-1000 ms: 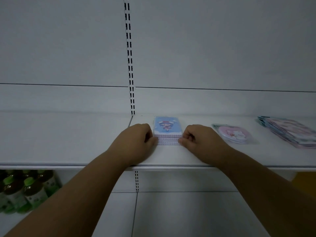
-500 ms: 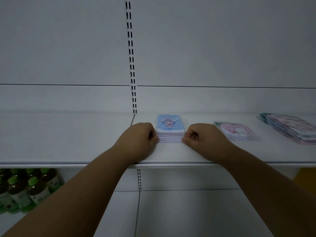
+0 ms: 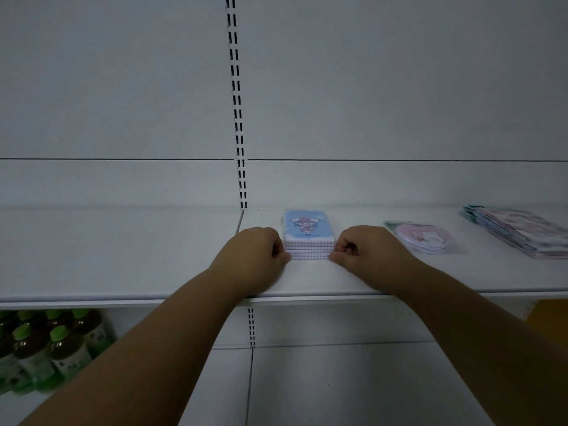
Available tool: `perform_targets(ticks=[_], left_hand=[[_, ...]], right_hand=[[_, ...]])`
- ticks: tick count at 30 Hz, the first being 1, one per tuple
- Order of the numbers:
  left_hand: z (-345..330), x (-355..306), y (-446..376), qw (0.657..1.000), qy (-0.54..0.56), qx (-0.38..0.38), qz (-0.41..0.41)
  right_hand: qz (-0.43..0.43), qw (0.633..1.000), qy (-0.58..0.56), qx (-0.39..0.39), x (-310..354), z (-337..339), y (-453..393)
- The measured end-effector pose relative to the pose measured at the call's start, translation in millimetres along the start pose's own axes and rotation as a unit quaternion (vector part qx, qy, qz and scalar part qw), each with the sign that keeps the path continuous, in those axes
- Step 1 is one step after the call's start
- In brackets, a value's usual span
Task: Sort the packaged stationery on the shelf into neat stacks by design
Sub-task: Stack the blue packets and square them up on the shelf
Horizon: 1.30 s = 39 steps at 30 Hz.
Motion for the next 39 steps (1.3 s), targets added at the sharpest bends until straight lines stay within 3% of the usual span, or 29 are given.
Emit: perform_targets(ticks=[7,11,14,21,27,33,39], left_hand=[[6.7,5.6,-0.5,0.999,0.033,0.04,0.01],[14.5,17.6,-23.9,0.97,0.197,0.105,0.092],[11.9,15.7,-42.9,0.943,0.266,0.139,0.142],[5.2,2.4,-59.3,0.956,0.206,0.154,0.141],[0.9,4.4,-61.6,0.965,0.171,0.138,0.146],[0.6,6.2,-57.2,0.956,0.211,0.119,0.166],[2.1,-6.3,-60.1,0.983,0.063,0.107,0.134]], right_hand=[[-0.031,0.999,-0.028,0.021,-3.9,10.0,-0.7],[-0.166,0.967,-0.195,0.0,-18.4,20.5,-23.9],[-0.216,0.956,-0.199,0.014,-17.5,15.6,-47.2],[-0.202,0.971,-0.118,0.041,-13.8,-3.1,-69.0],[-0.174,0.983,-0.05,0.013,-11.8,-4.5,-69.2],[-0.206,0.973,-0.103,0.011,-16.5,-2.2,-64.7],[-0.188,0.979,-0.073,0.04,-7.8,-5.1,-63.0]])
Point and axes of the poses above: each hand's wrist, its own y-axis away from the middle knuckle, its own z-axis out of the back of the hand, x = y × z, the point moved 5 cm from there along -y, towards the middle knuckle, and after that the axes turned 11 degrees about -y, right-handed, at the moved point
